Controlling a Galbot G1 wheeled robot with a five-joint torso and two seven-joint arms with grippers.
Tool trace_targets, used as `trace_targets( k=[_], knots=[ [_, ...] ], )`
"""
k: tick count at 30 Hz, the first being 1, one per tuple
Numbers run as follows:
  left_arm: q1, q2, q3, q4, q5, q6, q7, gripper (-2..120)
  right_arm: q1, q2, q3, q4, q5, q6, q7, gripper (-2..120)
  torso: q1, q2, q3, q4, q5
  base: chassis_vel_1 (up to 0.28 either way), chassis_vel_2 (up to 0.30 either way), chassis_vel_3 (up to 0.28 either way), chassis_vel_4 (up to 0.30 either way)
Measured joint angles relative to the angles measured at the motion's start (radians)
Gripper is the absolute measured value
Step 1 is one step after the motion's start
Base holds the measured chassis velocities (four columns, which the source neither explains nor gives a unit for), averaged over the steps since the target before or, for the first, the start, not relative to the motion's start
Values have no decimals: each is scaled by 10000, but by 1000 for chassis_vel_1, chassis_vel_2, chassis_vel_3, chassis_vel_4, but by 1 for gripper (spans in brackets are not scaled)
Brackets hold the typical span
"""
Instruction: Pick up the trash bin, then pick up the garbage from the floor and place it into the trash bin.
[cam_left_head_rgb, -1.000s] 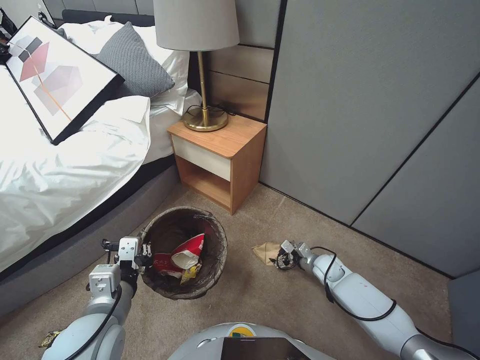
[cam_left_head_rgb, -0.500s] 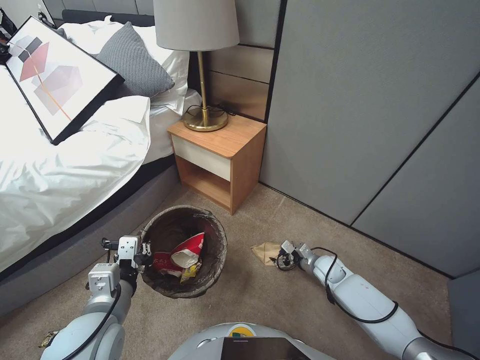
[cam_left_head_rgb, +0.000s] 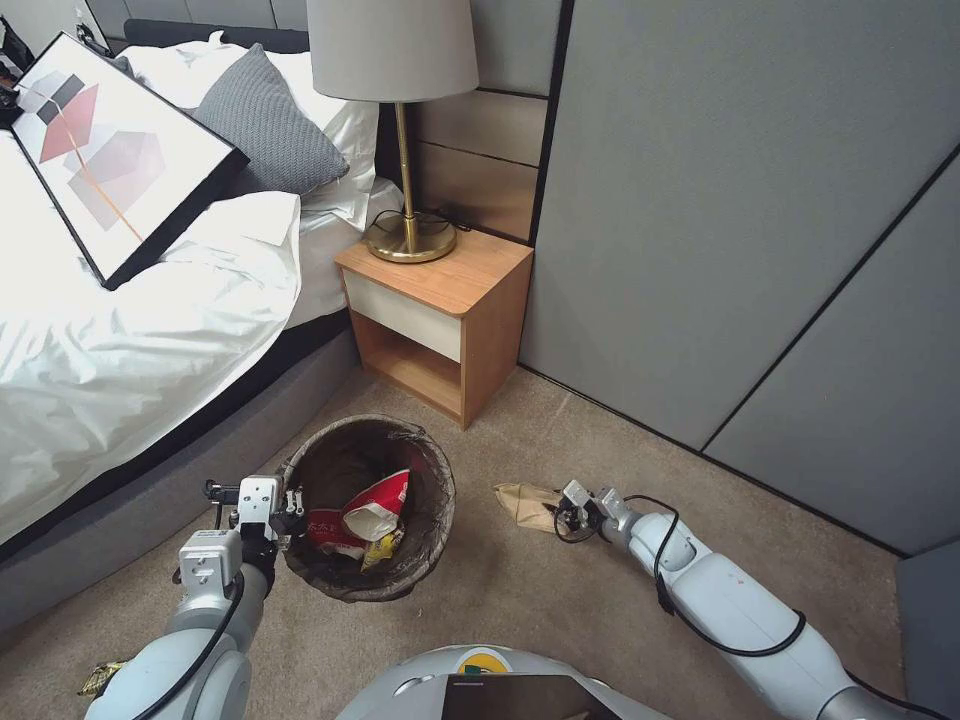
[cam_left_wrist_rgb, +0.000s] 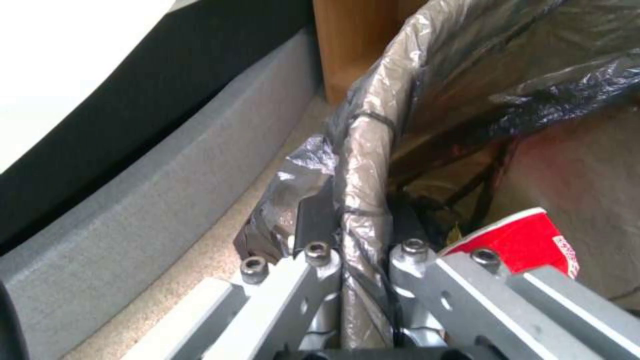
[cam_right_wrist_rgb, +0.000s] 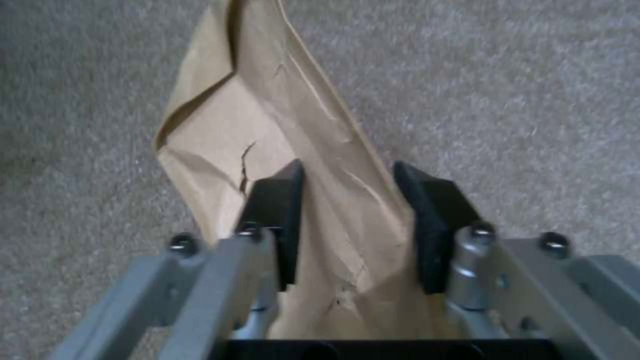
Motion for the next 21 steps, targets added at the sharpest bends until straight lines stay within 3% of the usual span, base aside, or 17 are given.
trace_targets(
  k=[5, 9, 21],
  knots=[
    [16, -4, 55, 0, 46, -6, 15, 2, -195, -80, 269, 297, -171, 86, 53, 10, 0, 0, 0, 0, 0, 0, 0, 0, 0],
    [19, -11, 89, 0, 88, -15, 51, 2, -394, -82, 492, 368, -495, 284, 81, 0, 0, 0, 0, -1, 0, 0, 0, 0, 0],
    [185, -27, 51, 0, 112, -22, 59, 2, -1667, -65, 1594, 1914, -576, 443, 446, 0, 0, 0, 0, -1, 1, 0, 0, 0, 0]
  ],
)
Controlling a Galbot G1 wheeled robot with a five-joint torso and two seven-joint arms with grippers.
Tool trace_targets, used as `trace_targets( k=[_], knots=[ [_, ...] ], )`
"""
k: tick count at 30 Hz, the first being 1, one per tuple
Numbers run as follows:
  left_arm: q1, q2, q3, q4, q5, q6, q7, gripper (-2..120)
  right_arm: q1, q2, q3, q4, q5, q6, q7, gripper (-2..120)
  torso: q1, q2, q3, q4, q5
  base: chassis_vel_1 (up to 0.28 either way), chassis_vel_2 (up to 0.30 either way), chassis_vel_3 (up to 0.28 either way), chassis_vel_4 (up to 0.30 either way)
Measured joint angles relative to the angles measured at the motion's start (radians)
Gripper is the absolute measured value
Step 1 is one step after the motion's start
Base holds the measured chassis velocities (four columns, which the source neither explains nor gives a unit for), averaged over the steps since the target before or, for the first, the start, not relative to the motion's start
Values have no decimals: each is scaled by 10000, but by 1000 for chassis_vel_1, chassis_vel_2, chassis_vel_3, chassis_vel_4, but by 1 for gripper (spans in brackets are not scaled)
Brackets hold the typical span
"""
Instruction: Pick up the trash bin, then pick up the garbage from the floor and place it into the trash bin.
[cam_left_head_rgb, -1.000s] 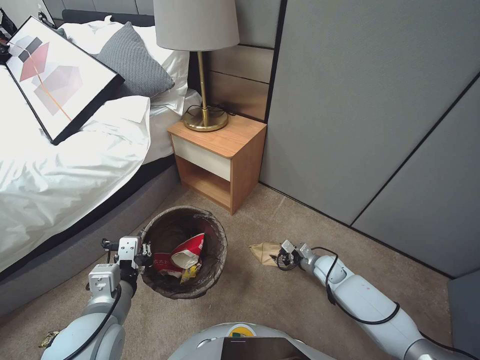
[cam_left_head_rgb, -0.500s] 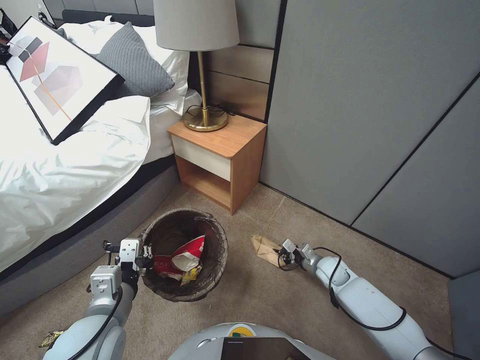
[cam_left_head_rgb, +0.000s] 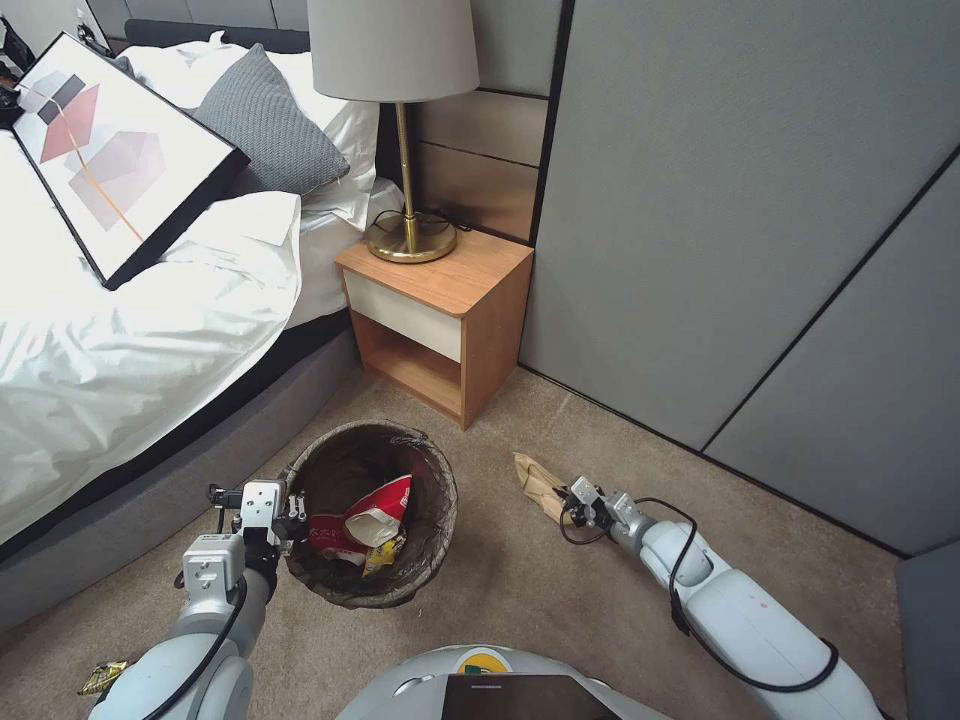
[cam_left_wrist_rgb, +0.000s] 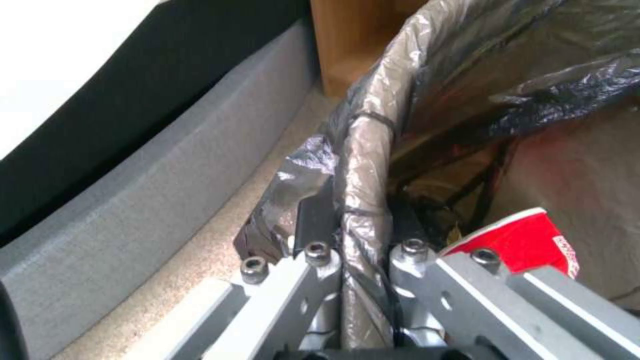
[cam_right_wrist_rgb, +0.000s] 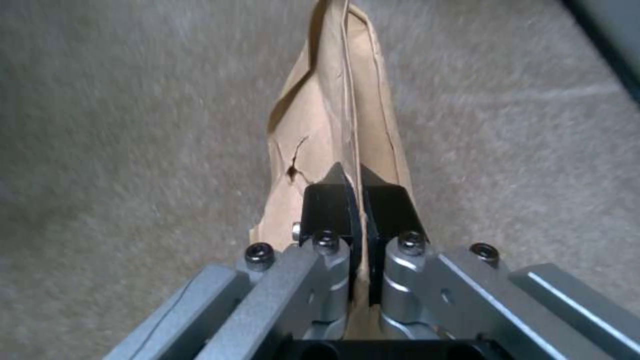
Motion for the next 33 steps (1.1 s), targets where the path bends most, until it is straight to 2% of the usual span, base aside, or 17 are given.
trace_targets(
  k=[2, 4, 6, 8, 10, 12, 13, 15, 16, 18, 20, 22, 24, 28, 33],
  knots=[
    [17, 4, -7, 0, -9, 0, -4, 2, -157, -18, 143, 227, -1, 16, 13, 0, 0, 0, 0, -1, 0, 0, 0, 0, 0],
    [27, 19, -18, 0, -183, 9, -76, 2, -797, -109, 776, 1274, 12, 13, 29, 0, 0, 0, 0, 0, -4, 0, 0, 0, 0],
    [24, 20, -18, 0, -253, 19, -106, 2, -965, -112, 987, 1589, 15, 10, 32, 0, 0, 0, 0, -1, -4, 0, 0, 0, 0],
    [2, 37, -5, 0, -393, 58, -182, 2, -1435, -75, 1661, 2558, 28, 6, 82, 0, 0, 0, 0, 1, -3, 0, 0, 0, 0],
    [-1, 47, 5, 0, -401, 62, -196, 2, -1634, -56, 1952, 3002, 68, -7, 115, 0, 0, 0, 0, 0, -2, 0, 0, 0, 0],
    [-9, 77, 19, 0, -403, 65, -208, 2, -1959, -87, 2473, 3878, 277, -107, 148, 0, 0, 1, 0, 0, -5, 0, 0, 0, 0],
    [-9, 77, 19, 0, -403, 65, -208, 2, -1959, -87, 2473, 3878, 277, -107, 148, 0, 0, 1, 0, 0, -5, 0, 0, 0, 0],
    [-11, 99, 25, 0, -402, 68, -210, 2, -2329, -215, 3049, 5078, 743, -253, 190, 0, 0, 1, 0, 3, -3, 0, 0, 0, 0],
    [-11, 99, 25, 0, -402, 68, -210, 2, -2329, -215, 3049, 5078, 743, -253, 190, 0, 0, 1, 0, 3, -3, 0, 0, 0, 0],
    [0, 111, 30, 0, -401, 70, -211, 2, -2513, -313, 3362, 5916, 1041, -331, 198, 0, 0, 1, -1, 1, -2, 0, 0, 0, 0],
    [6, 113, 31, 0, -398, 70, -211, 2, -2537, -336, 3425, 6091, 1113, -357, 202, 0, 0, 1, 0, 1, -2, 0, 0, 0, 0],
    [33, 122, 47, 0, -390, 71, -211, 2, -2588, -484, 3626, 7090, 1631, -570, 285, 0, 0, 1, 0, 1, -3, 0, 0, 0, 0],
    [39, 125, 49, 0, -389, 71, -211, 2, -2579, -521, 3631, 7293, 1782, -628, 322, 0, 0, 1, 0, 1, -3, 0, 0, 0, 0],
    [14, 187, 50, 0, -383, 71, -211, 2, -2139, -861, 3125, 8481, 2791, -1203, 748, 0, 0, 1, 0, 2, -3, 0, 0, 0, 0],
    [0, 239, 57, 0, -398, 79, -212, 2, -1673, -1102, 2576, 9048, 3433, -1635, 989, 0, 0, 1, 0, 2, -3, 0, 0, 0, 0]
  ],
)
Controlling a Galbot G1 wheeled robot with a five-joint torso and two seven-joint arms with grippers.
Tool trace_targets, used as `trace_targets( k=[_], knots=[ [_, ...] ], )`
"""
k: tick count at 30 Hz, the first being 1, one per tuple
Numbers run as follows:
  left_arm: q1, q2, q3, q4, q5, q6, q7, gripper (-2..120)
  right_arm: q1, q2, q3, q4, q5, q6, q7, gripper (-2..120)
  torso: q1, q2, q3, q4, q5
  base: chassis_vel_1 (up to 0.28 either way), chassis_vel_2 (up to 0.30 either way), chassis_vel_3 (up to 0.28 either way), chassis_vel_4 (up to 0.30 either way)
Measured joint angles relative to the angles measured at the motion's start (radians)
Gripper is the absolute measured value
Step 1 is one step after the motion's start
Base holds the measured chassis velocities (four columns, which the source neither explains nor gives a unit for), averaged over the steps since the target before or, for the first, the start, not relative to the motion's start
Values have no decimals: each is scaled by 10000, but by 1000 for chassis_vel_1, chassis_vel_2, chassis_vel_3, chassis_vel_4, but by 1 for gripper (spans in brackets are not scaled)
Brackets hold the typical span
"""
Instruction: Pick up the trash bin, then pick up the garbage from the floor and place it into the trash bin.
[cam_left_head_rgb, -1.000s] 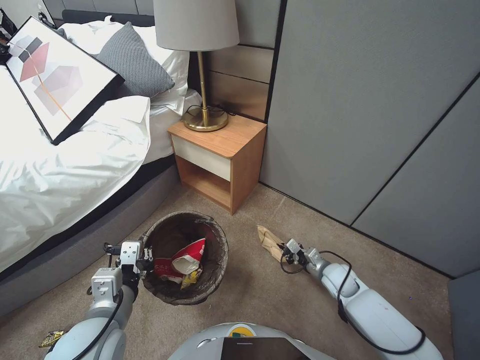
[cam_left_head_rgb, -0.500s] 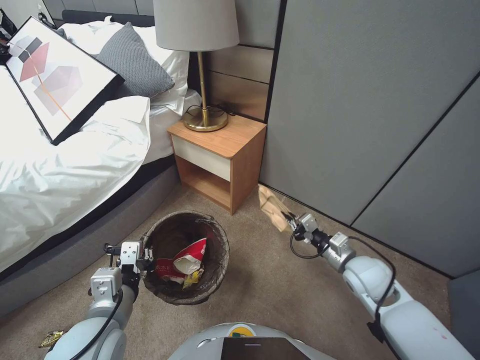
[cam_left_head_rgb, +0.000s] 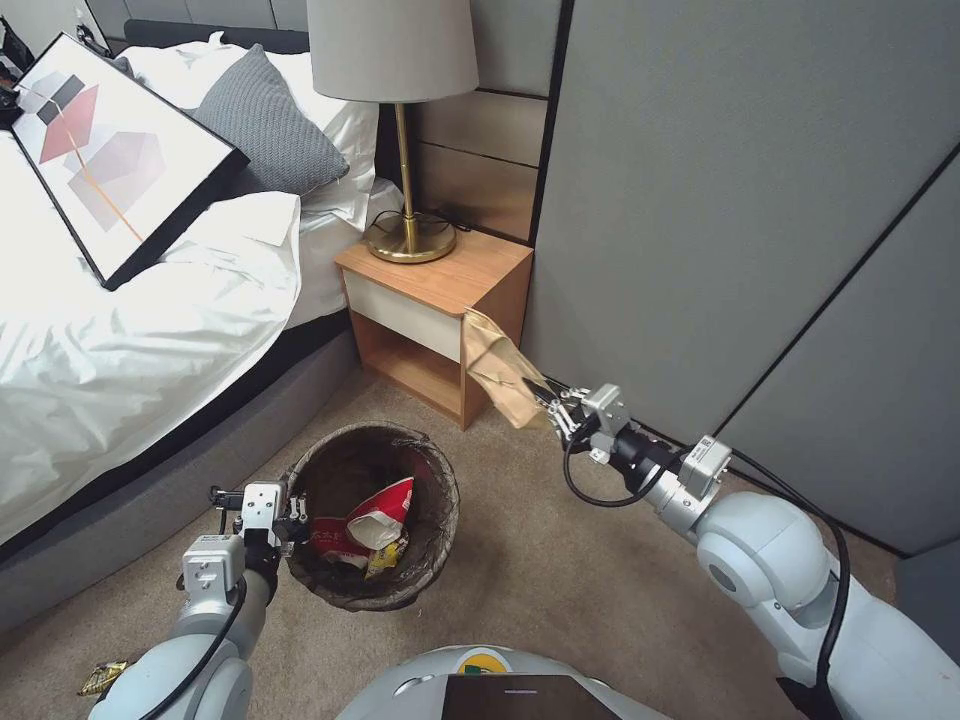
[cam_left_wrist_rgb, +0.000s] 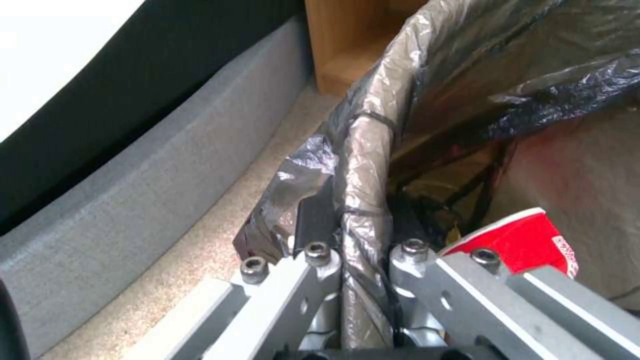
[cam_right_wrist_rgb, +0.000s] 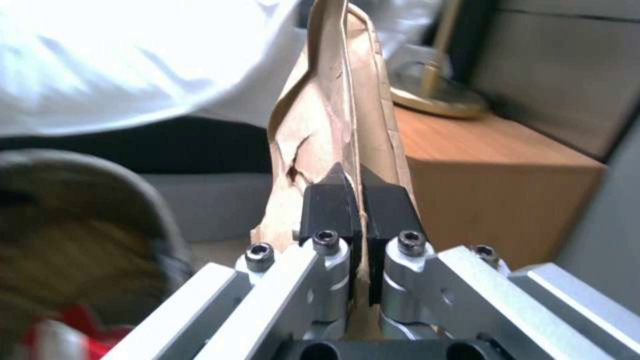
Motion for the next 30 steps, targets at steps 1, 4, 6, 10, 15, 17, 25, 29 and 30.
trace_targets(
  k=[1, 4, 6, 10, 15, 17, 25, 29, 30],
  knots=[
    [-3, 17, 6, 0, -8, 7, 0, 2, 185, -85, -209, 195, 196, -134, 12, 0, 0, 0, 0, 0, 0, 0, 0, 0, 0],
    [-5, 31, 18, 0, -30, 25, 0, 2, 435, -193, -502, 394, 420, -284, 15, 0, 0, 0, 0, 0, 0, 0, 0, 0, 0],
    [-9, 38, 54, 0, -40, 33, 0, 2, 724, -316, -836, 538, 638, -449, -15, 0, 0, 0, 0, -1, 0, 0, 0, 0, 0],
    [-35, 35, 155, 0, -24, 34, 0, 2, 1401, -572, -1500, 584, 879, -596, -121, 0, 0, 0, 0, -1, 0, 0, 0, 0, 0],
    [-96, 43, 180, 0, -24, 38, 2, 2, 2537, -761, -2661, 450, 1115, -784, -183, 0, 0, 0, 0, -3, 2, 0, 0, 0, 0],
    [-116, 43, 183, 0, -25, 40, 2, 2, 2773, -760, -2928, 407, 1145, -823, -179, 0, 0, 0, 0, 0, 2, 0, 0, 0, 0],
    [-266, 25, 212, 0, -91, 122, 6, 2, 3654, -983, -4186, 245, 1423, -1101, -177, 0, 0, 0, 1, -2, 1, 0, 0, 0, 0],
    [-328, 10, 213, 0, -243, 170, -5, 2, 3872, -1170, -4781, 151, 1406, -1145, -179, 0, 0, 0, 1, -1, 1, 0, 0, 0, 0],
    [-328, 10, 213, 0, -243, 170, -5, 2, 3872, -1170, -4781, 151, 1406, -1145, -179, 0, 0, 0, 1, -1, 1, 0, 0, 0, 0]
  ],
)
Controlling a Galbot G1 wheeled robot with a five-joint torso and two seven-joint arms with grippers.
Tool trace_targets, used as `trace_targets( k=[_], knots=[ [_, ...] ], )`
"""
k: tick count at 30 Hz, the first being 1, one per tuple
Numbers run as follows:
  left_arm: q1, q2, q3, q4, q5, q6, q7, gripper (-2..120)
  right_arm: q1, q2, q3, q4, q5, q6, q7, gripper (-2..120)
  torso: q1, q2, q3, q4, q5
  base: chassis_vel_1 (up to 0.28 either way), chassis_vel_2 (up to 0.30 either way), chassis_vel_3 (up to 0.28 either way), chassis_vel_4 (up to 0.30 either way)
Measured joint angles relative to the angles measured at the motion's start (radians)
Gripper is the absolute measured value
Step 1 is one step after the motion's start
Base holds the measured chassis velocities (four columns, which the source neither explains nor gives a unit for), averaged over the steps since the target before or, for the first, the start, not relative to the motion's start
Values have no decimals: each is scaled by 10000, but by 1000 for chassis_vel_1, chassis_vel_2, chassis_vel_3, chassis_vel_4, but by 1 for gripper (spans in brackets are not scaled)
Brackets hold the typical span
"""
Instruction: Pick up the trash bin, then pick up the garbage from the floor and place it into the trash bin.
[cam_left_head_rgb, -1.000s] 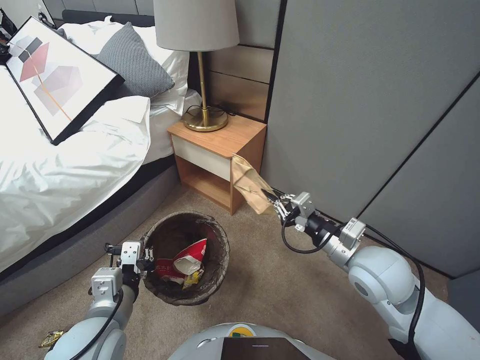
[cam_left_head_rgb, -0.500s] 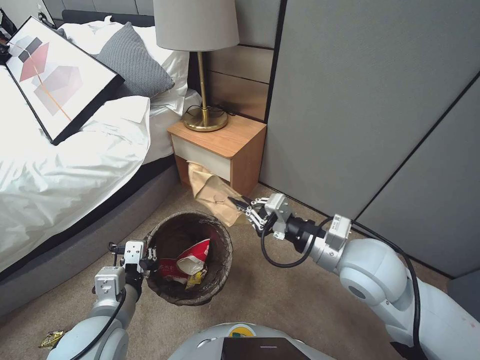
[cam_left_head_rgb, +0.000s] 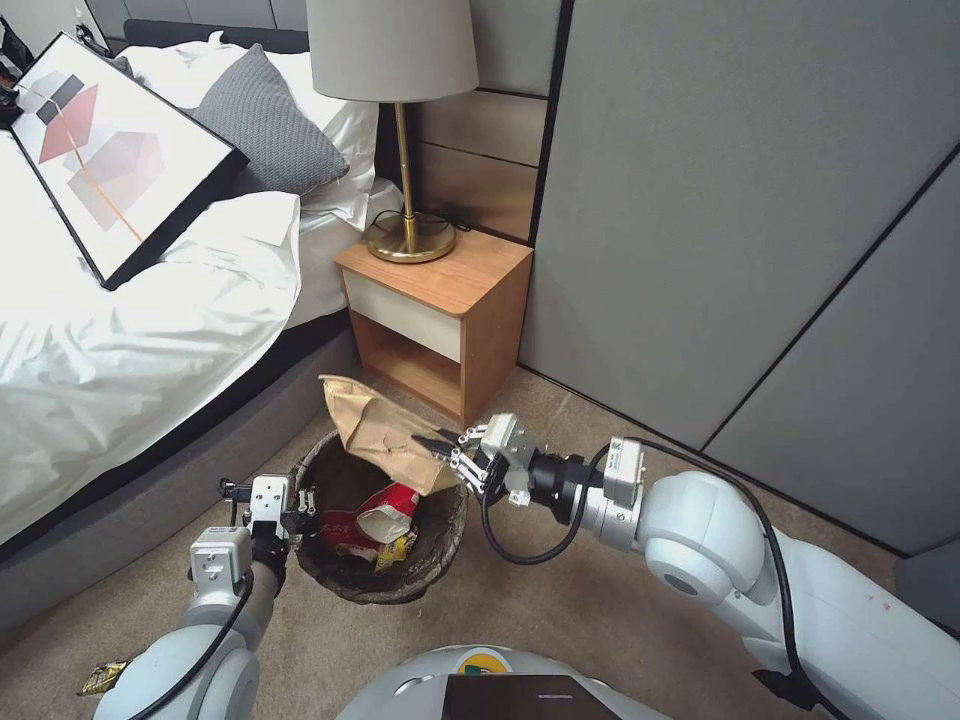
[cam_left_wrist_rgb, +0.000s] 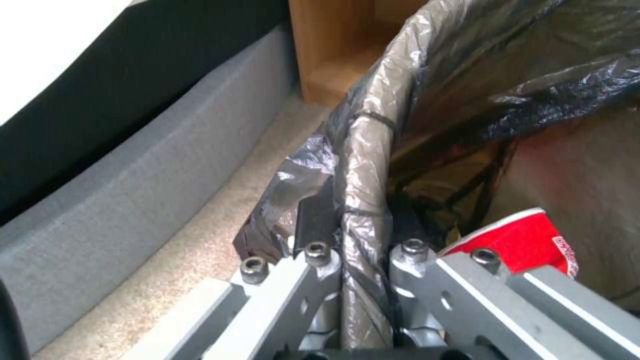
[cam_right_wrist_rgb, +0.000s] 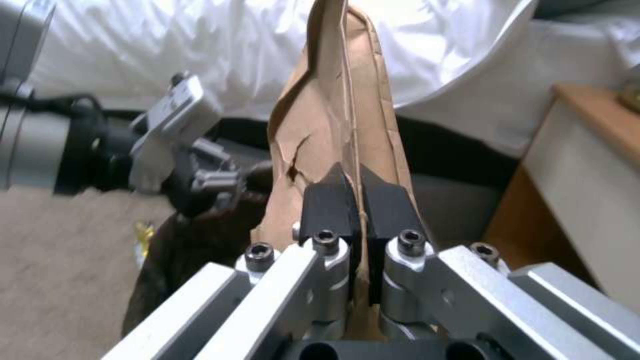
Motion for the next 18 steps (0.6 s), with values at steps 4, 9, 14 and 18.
trace_targets(
  k=[4, 9, 14, 18],
  knots=[
    [-31, -3, -3, 0, -332, 114, -111, 2, 54, -101, -215, -99, -86, -39, -7, 0, 0, 0, 0, 0, 0, 0, 0, 0, 0],
    [-105, 4, -42, 0, -412, 156, -143, 2, -31, -236, -217, -168, -369, -79, -286, -1, 0, 0, 0, 0, 0, 0, 0, 0, 0],
    [-157, 0, -41, 1, -432, 181, -144, 2, 35, -158, -360, -273, -471, -134, -272, 18, 0, -1, 0, -1, 0, 0, 0, 0, 0],
    [-193, -8, -43, 0, -450, 189, -145, 2, 124, -25, -592, -404, -555, -127, -155, 32, 0, -1, 0, 2, 0, 0, 0, 0, 0]
  ],
)
